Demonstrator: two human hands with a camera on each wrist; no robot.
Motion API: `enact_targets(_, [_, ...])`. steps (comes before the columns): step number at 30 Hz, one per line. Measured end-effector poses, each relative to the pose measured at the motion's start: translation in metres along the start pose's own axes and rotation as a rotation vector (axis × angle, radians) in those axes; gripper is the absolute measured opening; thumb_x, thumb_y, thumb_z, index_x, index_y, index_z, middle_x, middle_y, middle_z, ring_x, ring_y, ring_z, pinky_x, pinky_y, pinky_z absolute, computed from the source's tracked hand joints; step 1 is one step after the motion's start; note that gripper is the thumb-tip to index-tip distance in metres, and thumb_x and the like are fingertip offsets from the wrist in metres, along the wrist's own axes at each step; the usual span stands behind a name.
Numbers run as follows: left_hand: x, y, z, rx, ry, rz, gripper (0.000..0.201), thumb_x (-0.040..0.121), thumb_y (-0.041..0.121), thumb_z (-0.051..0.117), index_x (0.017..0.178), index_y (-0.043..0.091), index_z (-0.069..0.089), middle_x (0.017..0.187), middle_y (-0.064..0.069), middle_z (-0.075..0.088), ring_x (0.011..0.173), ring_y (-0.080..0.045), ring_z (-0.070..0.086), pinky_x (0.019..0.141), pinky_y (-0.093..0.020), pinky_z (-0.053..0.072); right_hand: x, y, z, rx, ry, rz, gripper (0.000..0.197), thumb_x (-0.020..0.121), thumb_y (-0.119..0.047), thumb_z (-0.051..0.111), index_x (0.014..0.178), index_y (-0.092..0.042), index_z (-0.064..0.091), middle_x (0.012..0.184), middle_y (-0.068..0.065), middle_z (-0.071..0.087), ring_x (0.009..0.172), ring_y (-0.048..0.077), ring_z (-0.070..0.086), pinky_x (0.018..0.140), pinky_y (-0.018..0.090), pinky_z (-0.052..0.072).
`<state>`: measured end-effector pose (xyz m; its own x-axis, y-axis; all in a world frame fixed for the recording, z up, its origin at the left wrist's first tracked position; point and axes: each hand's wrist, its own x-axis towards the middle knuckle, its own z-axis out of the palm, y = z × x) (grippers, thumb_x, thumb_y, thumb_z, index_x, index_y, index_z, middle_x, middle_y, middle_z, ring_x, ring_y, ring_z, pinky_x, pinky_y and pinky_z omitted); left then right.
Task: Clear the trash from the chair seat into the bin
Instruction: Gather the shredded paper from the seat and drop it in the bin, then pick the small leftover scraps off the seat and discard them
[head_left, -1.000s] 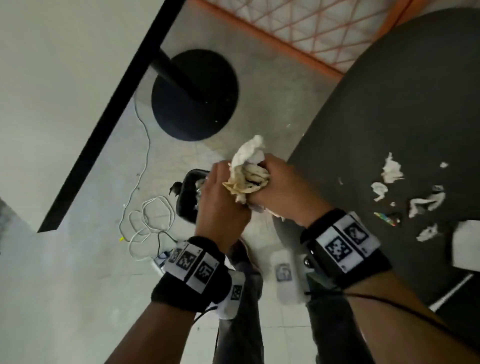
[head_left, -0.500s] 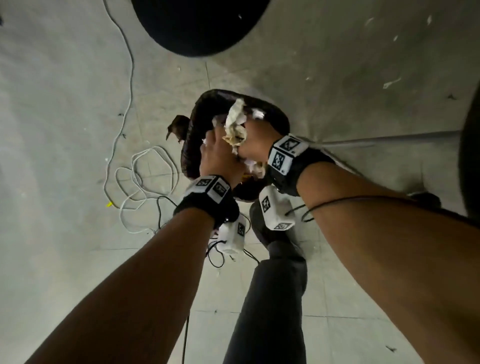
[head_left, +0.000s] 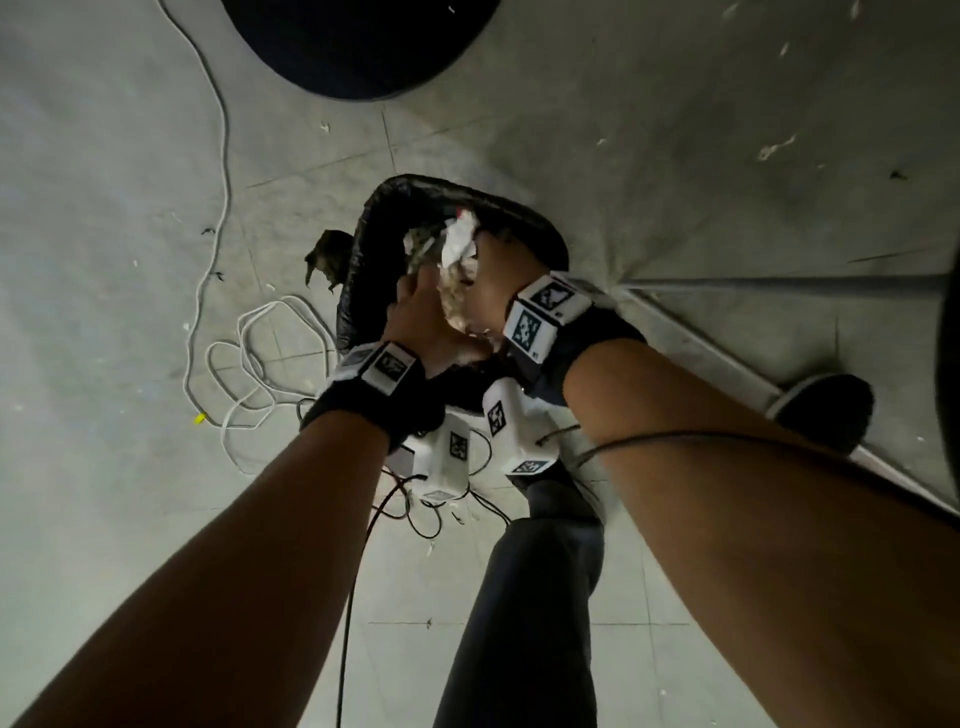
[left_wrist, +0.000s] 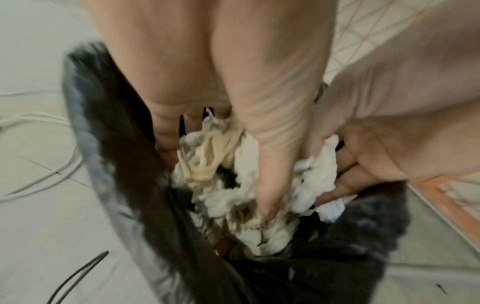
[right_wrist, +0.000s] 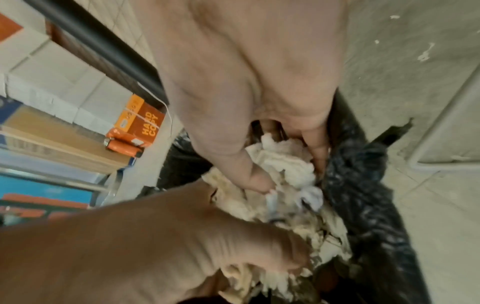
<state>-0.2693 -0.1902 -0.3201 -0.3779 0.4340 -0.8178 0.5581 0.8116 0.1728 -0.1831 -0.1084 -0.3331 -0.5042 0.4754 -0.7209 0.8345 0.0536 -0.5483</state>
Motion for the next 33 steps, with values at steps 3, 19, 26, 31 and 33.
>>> enact_targets(3, [-0.033,-0.005,-0.015,-0.070,0.088,0.050,0.114,0.060,0.023,0.088,0.151,0.024,0.020,0.148,-0.012,0.032,0.137,-0.032,0.032,0.114,-0.046,0.031,-0.022,-0.006,-0.016,0.071,-0.024,0.012,0.074,0.085,-0.016,0.063,0.151,-0.016,0.030,0.152,0.016,0.037,0.140,0.032,0.037,0.114,0.042,0.033])
enact_targets(19, [-0.241,0.108,-0.075,-0.501,0.327,0.297,0.025,0.090,0.008,0.062,0.106,0.025,0.068,0.101,0.005,0.073,0.089,0.000,0.067,0.086,-0.025,0.054,-0.247,-0.042,-0.180,1.282,0.070,-0.014,0.040,0.083,0.021,0.032,0.088,-0.007,0.059,0.074,0.000,0.061,0.056,0.007,0.059,0.061,0.021,0.053])
enact_targets(26, [-0.289,0.274,-0.033,-0.271,0.019,0.648,0.031,0.087,0.004,0.063,0.111,0.022,0.067,0.105,0.002,0.069,0.083,0.011,0.062,0.072,-0.002,0.045,-0.377,0.092,-0.255,1.158,0.754,0.176,0.036,0.089,0.006,0.048,0.076,-0.024,0.063,0.062,-0.010,0.059,0.056,0.007,0.055,0.057,0.026,0.046])
enact_targets(31, [-0.268,0.379,0.017,0.053,-0.013,0.792,0.041,0.080,0.014,0.066,0.119,0.026,0.062,0.120,-0.006,0.054,0.088,-0.026,0.066,0.088,-0.039,0.053,-0.393,0.180,-0.247,0.876,0.812,0.418,0.029,0.075,-0.006,0.067,0.084,-0.032,0.060,0.091,0.003,0.062,0.078,0.019,0.061,0.077,0.037,0.050])
enact_targets(33, [-0.260,0.417,0.028,0.185,-0.051,0.763,0.052,0.080,0.015,0.067,0.128,0.029,0.054,0.131,-0.008,0.042,0.102,-0.031,0.061,0.096,-0.041,0.049,-0.387,0.191,-0.241,0.780,0.733,0.419,0.031,0.072,-0.008,0.073,0.097,-0.023,0.062,0.100,0.004,0.056,0.086,0.022,0.060,0.083,0.034,0.048])
